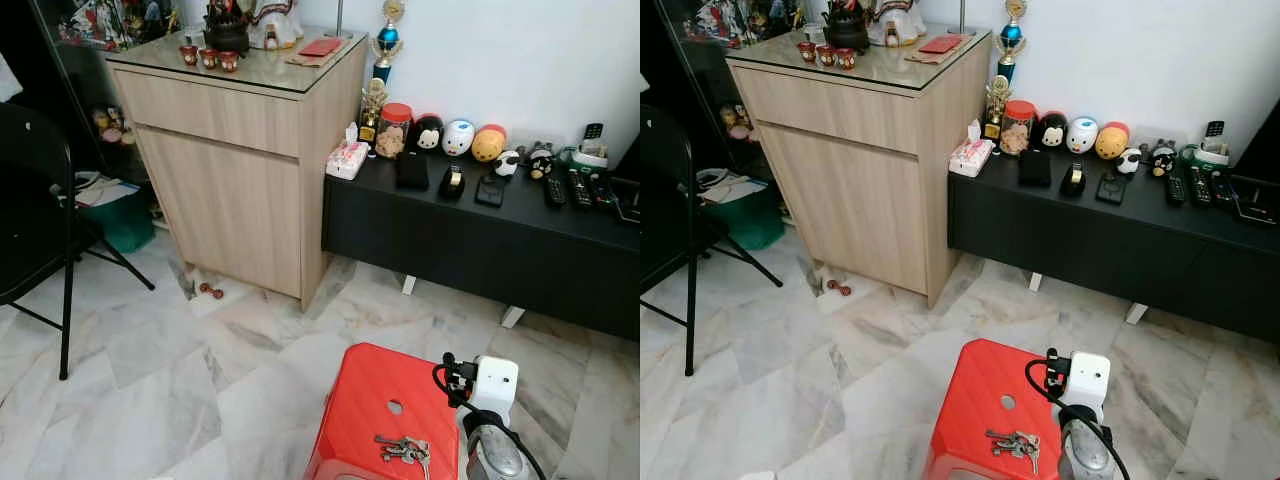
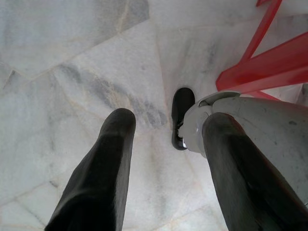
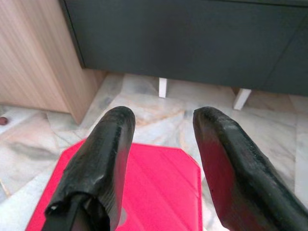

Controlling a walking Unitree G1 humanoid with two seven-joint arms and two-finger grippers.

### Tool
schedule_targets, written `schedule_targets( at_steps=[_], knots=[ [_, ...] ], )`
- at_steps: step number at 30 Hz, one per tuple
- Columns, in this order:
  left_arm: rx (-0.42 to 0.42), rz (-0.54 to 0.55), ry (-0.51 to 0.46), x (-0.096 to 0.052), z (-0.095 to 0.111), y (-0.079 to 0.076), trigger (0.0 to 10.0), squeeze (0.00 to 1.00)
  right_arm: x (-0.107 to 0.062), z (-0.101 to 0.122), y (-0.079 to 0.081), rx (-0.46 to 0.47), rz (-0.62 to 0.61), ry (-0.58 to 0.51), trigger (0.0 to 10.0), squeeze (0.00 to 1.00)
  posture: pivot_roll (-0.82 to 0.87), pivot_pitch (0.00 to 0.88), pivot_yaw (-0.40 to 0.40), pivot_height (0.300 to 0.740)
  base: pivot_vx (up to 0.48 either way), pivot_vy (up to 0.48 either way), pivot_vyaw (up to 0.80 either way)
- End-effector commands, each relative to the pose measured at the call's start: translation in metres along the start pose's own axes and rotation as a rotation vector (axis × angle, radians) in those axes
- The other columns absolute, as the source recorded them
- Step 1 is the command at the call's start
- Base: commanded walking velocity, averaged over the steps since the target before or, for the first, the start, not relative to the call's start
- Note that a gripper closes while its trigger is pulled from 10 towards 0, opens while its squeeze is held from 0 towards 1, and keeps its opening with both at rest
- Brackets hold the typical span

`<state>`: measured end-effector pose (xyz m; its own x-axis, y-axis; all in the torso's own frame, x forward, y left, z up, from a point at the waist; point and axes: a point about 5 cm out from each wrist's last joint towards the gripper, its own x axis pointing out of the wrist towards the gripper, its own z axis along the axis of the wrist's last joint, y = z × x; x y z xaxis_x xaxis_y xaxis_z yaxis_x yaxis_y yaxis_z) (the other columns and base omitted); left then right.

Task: Hang keys on a hook

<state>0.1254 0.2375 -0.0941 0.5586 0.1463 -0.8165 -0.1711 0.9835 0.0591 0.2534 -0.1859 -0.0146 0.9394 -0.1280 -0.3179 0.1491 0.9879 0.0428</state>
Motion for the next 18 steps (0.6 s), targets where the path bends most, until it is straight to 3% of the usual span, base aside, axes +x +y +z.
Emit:
schedule_targets(
  at_steps=[1, 18],
  knots=[
    [0.013, 0.000, 0.012, -0.0007, -0.0029, 0.0003, 10.0, 0.00, 0.0031, 0.0035, 0.0010, 0.017, -0.009, 0.004, 10.0, 0.00, 0.15, 0.000, -0.062, 0.725, 0.000, 0.000, 0.00],
    [0.013, -0.001, 0.014, -0.0007, -0.0030, 0.0000, 10.0, 0.00, 0.0056, 0.0031, -0.0057, 0.049, -0.043, 0.037, 10.0, 0.00, 0.16, 0.000, -0.059, 0.635, 0.000, 0.000, 0.00]
  ],
)
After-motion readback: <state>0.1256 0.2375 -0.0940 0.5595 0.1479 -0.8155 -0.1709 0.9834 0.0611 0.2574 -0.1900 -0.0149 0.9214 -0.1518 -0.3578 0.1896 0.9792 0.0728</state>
